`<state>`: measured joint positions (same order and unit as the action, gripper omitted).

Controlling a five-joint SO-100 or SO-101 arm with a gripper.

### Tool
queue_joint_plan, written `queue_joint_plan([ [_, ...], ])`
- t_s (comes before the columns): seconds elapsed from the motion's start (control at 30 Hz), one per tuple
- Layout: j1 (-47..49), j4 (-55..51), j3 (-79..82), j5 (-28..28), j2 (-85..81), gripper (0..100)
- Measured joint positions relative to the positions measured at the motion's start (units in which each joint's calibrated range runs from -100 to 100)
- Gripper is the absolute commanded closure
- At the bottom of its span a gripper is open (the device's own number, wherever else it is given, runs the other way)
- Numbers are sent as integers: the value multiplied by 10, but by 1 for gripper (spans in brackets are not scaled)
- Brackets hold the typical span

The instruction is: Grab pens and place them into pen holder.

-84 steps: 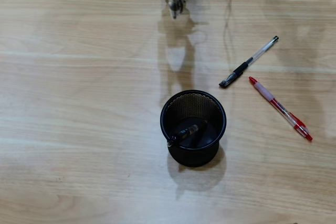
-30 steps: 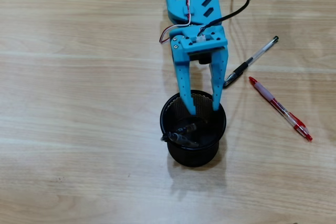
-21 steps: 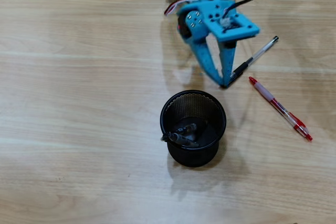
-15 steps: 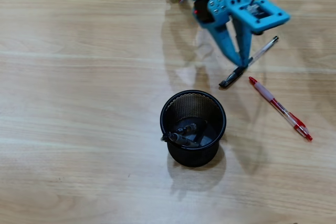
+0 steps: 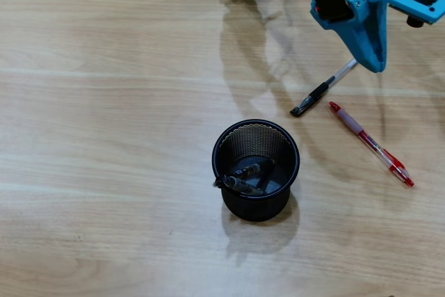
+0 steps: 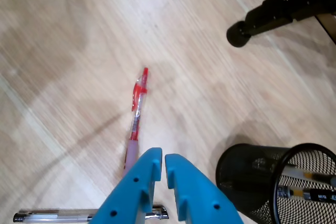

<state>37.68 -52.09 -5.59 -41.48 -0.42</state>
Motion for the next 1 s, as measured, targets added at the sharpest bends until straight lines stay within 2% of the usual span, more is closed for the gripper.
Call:
queue_joint_plan([
  [0.13, 6, -7, -54, 0, 48, 98],
  [0.4, 5, -150, -252, -20, 219, 97],
  [0.57, 1, -173, -350, -22, 319, 97],
  [0.8, 13, -193, -359, -49, 362, 79],
  [1.0, 25, -252, -359, -69, 363, 78],
])
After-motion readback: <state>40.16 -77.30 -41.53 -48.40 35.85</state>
